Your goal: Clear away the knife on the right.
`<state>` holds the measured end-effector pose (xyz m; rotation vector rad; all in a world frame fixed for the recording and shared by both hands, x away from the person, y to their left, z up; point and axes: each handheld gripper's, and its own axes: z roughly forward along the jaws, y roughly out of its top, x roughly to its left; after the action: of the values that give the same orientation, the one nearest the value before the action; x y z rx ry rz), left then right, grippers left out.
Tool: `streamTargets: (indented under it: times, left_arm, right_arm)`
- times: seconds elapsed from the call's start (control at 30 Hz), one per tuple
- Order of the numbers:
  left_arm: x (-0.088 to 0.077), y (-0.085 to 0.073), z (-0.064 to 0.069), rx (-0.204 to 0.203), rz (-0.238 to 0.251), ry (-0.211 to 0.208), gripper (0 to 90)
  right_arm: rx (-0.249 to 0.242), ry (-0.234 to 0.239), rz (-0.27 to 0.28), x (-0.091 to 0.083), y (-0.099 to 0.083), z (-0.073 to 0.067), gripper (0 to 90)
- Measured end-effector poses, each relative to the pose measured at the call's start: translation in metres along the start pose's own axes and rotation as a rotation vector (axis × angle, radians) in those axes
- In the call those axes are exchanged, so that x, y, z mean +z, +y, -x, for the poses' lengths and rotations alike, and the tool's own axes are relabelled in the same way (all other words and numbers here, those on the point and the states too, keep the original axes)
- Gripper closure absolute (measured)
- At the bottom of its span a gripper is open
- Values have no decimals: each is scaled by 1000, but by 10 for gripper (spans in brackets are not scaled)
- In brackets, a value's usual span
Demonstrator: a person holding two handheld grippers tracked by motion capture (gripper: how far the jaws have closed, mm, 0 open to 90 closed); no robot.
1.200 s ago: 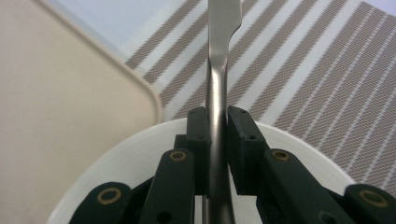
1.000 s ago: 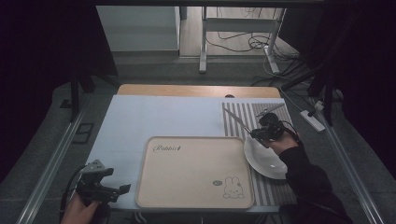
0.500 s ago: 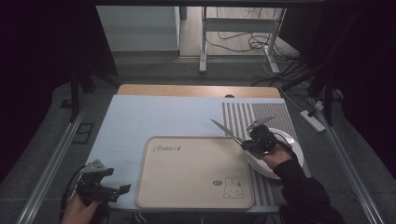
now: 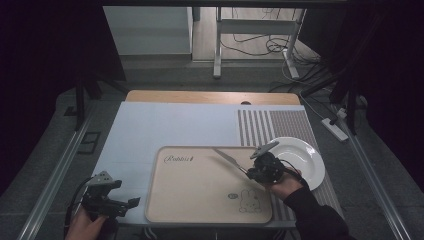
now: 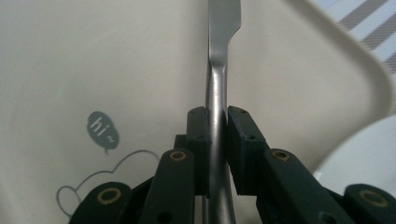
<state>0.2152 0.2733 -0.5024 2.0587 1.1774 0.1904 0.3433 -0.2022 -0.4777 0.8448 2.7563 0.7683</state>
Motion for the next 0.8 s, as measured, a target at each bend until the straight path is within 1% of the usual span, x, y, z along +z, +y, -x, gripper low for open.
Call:
streamTargets:
  times: [0.07,0.13,0.17,0.23,0.3,0.37,0.4,0.47,0.5,0.53,0.63,0.67,0.7,0.73,0.8]
  left_arm:
    - [0,0,0,1,0,0,15]
    - [0,0,0,1,0,0,15]
    - [0,0,0,0,0,0,15]
    - [0,0,0,1,0,0,15]
    - [0,0,0,2,-2,1,15]
    - [0,0,1,4,-2,3,16]
    - [1,0,1,3,-2,3,16]
    - [0,0,0,3,-4,3,16]
    - [0,0,0,3,-4,3,16]
    - [0,0,0,4,-5,3,16]
    - [1,1,0,5,-5,3,16]
    - [1,1,0,5,-5,2,16]
    - [1,0,0,4,-1,2,15]
    - [1,0,0,3,0,1,16]
    - [0,0,0,4,0,1,15]
  right_arm:
    - [-5,-1,-4,5,-3,-5,803]
    - [-7,3,-21,10,-7,-9,802]
    - [-9,9,-38,12,-9,-11,802]
    - [-15,-1,-47,15,-11,-14,801]
    - [-14,21,-62,18,-12,-16,798]
    - [-20,31,-62,18,-11,-17,777]
    - [-19,38,-53,17,-10,-16,710]
    - [-23,41,-24,14,-5,-14,697]
    - [-34,34,-13,12,-1,-13,723]
    - [-41,31,-4,11,2,-13,789]
    - [-88,83,1,16,17,-13,900]
    - [-102,98,-1,20,23,-15,900]
    - [-120,103,-9,25,28,-17,900]
    - [-138,105,-13,31,34,-19,900]
    - [-154,107,-20,40,43,-23,900]
